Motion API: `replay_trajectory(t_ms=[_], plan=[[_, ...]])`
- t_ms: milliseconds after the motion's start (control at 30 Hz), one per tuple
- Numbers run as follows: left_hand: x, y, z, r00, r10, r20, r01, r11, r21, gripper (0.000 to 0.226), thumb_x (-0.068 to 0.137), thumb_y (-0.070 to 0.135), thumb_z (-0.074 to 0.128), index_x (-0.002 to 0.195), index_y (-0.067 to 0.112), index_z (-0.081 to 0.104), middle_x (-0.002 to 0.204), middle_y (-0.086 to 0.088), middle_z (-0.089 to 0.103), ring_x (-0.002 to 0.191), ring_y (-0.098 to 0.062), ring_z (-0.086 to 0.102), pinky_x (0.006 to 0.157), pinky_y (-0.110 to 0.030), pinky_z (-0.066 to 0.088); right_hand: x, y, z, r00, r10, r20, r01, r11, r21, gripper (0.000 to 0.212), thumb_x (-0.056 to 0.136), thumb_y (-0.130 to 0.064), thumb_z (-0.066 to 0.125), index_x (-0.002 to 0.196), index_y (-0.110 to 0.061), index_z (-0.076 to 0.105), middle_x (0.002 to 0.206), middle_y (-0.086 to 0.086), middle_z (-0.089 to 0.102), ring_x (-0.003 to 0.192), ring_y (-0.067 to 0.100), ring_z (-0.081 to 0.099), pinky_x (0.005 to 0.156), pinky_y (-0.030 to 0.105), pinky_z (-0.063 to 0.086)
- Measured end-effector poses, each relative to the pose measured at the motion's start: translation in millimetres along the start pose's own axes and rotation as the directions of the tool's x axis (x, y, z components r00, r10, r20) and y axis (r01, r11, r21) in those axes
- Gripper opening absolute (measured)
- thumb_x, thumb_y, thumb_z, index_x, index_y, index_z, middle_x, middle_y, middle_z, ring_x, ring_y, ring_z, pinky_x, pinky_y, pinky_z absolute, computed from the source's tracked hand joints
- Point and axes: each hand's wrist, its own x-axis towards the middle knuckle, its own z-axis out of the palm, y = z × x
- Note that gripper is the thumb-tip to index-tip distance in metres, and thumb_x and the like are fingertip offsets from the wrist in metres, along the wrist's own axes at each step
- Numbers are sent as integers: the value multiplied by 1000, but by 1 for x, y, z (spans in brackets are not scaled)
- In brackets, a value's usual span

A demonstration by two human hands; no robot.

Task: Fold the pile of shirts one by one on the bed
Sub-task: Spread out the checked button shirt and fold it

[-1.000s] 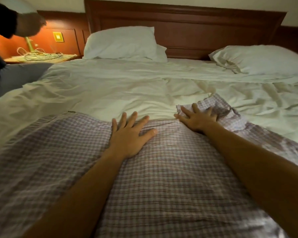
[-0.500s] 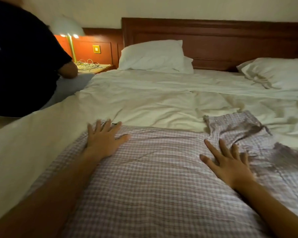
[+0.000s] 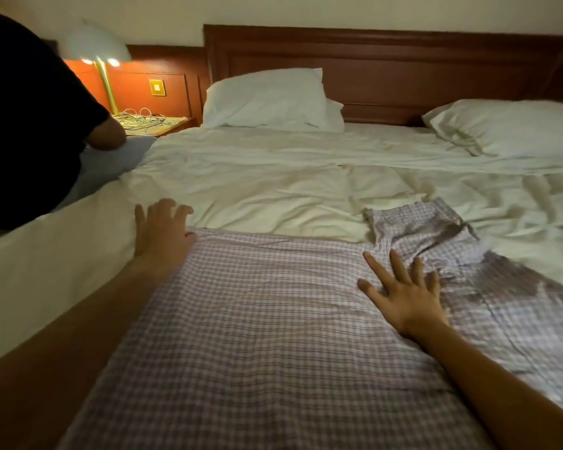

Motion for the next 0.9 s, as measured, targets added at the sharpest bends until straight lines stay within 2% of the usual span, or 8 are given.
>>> replay_trajectory(t_ms=[133, 233, 433, 567, 633, 700, 800, 900], plan=[[-89, 47, -16, 942, 330, 63, -277, 870, -408, 71, 90, 75, 34, 150, 38, 38, 164, 9, 19, 152, -21, 14, 124, -50, 2, -7, -6, -17, 990, 32, 137, -31, 999, -11, 64, 84, -83, 1, 139, -64, -25, 164, -5, -20, 149, 36, -20, 117, 59, -10], [-156, 46, -20, 814, 495, 303, -370, 845, -385, 73, 80, 91, 4, 147, 63, 2, 160, 27, -11, 152, -7, -11, 122, -42, -12, -36, -13, -35, 972, 24, 233, -41, 997, 68, 66, 93, -74, 9, 152, -50, -11, 165, -1, -16, 151, 31, -14, 121, 53, -5], [-225, -12, -46, 875, 229, 426, -137, 962, -235, 74, 86, 81, 10, 153, 53, -6, 165, 16, -12, 153, -15, -12, 123, -45, -9, -178, 5, -59, 962, -66, 264, 35, 992, 118, 83, 78, -80, -2, 154, -48, -5, 165, -9, -11, 152, 16, -12, 122, 42, -6], [-276, -47, -64, 856, 62, 513, -20, 996, -87, 64, 96, 70, 11, 144, 49, -28, 165, 9, -19, 153, -24, -12, 122, -53, -5, -263, 31, -85, 970, -13, 243, 12, 1000, 3, 86, 76, -80, -10, 155, -46, 1, 166, -6, -6, 153, 22, -7, 122, 46, -2], [-297, -59, -81, 839, -51, 541, 82, 996, -34, 64, 98, 67, 11, 150, 47, -20, 166, 8, -16, 153, -28, -9, 121, -57, -1, -294, 47, -96, 956, 1, 294, 17, 998, -59, 95, 69, -79, -19, 155, -46, 2, 166, -5, -7, 153, 24, -8, 123, 47, -1], [-318, -60, -104, 855, -117, 506, 125, 992, 18, 61, 100, 62, 13, 157, 42, 7, 168, 5, -2, 153, -32, 2, 119, -61, 4, -321, 58, -107, 951, 29, 307, -3, 996, -85, 76, 85, -73, -7, 156, -45, 1, 167, -6, -5, 153, 24, -7, 123, 46, 1], [-356, -26, -135, 920, 196, 339, -105, 957, -269, 61, 102, 56, 12, 151, 33, 39, 166, 0, 19, 153, -28, 13, 122, -55, 10, -360, 55, -115, 971, 15, 238, 3, 997, -75, 65, 95, -68, 5, 156, -44, 6, 167, -6, 4, 153, 24, 2, 123, 47, 4], [-400, 10, -149, 806, 464, 368, -241, 824, -512, 72, 89, 75, 23, 154, 47, 11, 165, 16, -1, 152, -9, -8, 124, -40, -2, -401, 53, -111, 982, -32, 188, 31, 999, 4, 92, 71, -83, -23, 153, -51, 1, 167, -4, 4, 153, 21, 1, 123, 44, 1]])
